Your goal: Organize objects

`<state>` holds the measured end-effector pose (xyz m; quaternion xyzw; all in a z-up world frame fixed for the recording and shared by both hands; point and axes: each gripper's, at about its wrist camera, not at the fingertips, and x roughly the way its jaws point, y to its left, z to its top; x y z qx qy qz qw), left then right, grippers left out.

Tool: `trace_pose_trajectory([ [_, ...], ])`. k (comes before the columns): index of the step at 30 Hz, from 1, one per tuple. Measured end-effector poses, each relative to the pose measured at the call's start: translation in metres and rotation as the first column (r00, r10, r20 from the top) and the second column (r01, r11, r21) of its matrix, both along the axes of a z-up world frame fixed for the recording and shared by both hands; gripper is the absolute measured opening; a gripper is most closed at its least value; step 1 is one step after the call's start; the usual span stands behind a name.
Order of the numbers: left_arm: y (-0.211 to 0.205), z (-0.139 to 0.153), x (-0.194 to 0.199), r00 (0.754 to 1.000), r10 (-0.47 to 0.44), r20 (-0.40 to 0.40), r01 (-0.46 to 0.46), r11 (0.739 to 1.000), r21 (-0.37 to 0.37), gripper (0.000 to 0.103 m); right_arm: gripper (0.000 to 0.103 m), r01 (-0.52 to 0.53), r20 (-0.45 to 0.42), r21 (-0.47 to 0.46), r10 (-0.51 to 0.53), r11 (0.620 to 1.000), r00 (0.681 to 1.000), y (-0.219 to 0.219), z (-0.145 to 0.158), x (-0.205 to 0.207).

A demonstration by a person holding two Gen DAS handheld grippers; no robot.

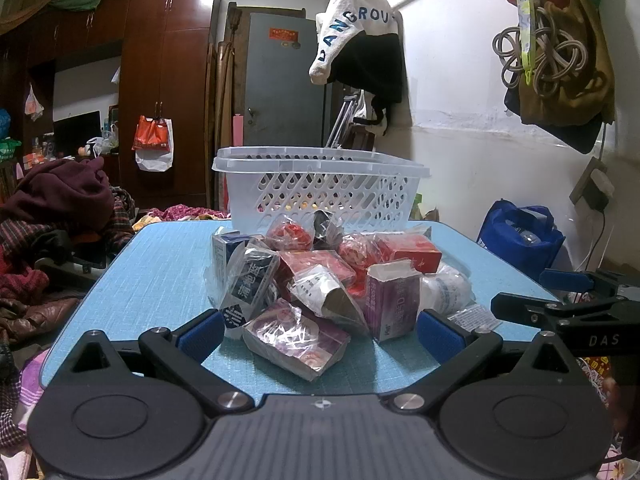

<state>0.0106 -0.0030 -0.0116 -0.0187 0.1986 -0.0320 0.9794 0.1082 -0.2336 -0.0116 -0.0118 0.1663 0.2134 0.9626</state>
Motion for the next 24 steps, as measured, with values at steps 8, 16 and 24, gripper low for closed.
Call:
trace_pose_trajectory([
  [8,0.003,-0.003,0.003,1.000,0.012,0.003,-0.012,1.000,0.011,0.103,0.103,-0.008,-0.004,0.002,0.008,1.000,1.000,0.002,-0.003,0.001],
  [16,0.029,-0.023,0.010,1.000,-0.010,-0.024,0.010,0.999,0.036,0.103,0.103,-0.062,-0.059,-0.008,0.061,0.998,0.996,0.011,-0.018,0.009],
  [24,0.020,-0.043,0.030,0.997,-0.054,-0.052,0.057,0.996,0.066,0.098,0.101,-0.065,-0.086,-0.051,0.060,0.997,0.994,0.018,-0.031,0.014],
])
